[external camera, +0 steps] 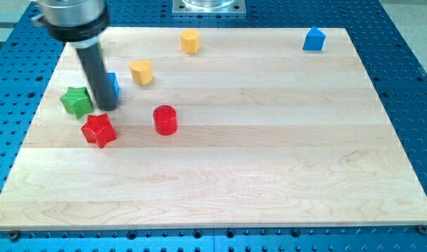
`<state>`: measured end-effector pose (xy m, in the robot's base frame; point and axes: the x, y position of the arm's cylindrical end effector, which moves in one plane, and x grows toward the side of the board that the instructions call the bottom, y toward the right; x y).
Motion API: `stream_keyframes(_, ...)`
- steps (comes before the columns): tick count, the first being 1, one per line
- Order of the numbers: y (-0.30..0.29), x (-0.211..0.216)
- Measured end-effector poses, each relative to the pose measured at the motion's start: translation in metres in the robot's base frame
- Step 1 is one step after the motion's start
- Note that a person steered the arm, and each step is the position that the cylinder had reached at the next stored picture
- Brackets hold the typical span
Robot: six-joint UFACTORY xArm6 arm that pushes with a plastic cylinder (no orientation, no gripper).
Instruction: Push the blue cube to the top left side of the yellow heart
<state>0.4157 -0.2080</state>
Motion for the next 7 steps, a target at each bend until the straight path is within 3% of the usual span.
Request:
stream_keyframes(1,-0.011,0.017)
stream_keyframes(2,0.026,-0.019)
stream_keyframes(3,-0.002,-0.030)
stream_keyframes(4,0.008,-0.058)
stream_keyframes(5,-0.038,-0.061)
stream_keyframes(6,-0.014,-0.067)
stream_keyframes(7,0.064,-0.082)
